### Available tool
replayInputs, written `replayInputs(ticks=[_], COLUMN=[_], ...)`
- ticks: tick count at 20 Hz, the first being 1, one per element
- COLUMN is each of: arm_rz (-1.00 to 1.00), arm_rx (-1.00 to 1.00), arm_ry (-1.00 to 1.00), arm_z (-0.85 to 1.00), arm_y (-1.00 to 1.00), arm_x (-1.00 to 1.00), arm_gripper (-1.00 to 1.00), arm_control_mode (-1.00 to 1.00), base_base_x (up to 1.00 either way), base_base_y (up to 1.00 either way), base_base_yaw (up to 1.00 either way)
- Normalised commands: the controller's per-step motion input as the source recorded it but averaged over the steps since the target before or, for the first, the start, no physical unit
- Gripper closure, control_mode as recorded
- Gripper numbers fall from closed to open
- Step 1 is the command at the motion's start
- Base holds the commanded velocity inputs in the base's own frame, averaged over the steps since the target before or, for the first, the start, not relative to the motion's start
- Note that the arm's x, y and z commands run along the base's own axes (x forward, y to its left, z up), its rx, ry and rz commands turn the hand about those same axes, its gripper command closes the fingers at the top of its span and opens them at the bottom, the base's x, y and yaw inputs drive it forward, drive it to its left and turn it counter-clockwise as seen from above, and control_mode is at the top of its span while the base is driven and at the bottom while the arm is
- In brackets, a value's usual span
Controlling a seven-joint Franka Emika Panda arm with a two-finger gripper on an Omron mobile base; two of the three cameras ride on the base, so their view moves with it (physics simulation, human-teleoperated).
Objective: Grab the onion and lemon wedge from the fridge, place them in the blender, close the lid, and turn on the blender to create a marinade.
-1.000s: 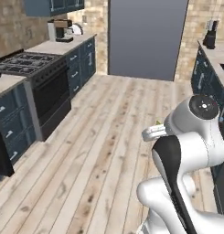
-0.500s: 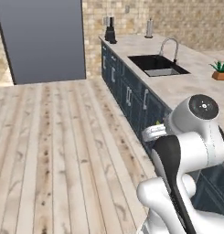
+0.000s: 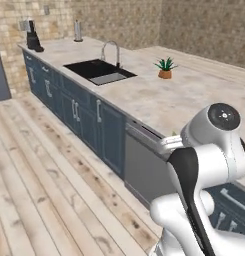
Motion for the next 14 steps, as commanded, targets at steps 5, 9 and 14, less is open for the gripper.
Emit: replayInputs(ticks=[5, 9, 14], arm_rz=[0.0, 0.0, 0.0], arm_rx=[0.0, 0.0, 0.0], arm_ry=[0.0, 0.0, 0.0], arm_z=[0.0, 0.0, 0.0], arm_y=[0.0, 0.0, 0.0], arm_x=[0.0, 0.0, 0.0], arm_gripper=[1.0, 1.0, 1.0], arm_control_mode=[1.0, 1.0, 1.0], base_base_x=[0.52, 0.77, 0.88], base_base_y=[0.85, 0.98, 1.0], base_base_yaw=[-0.27, -0.17, -0.16])
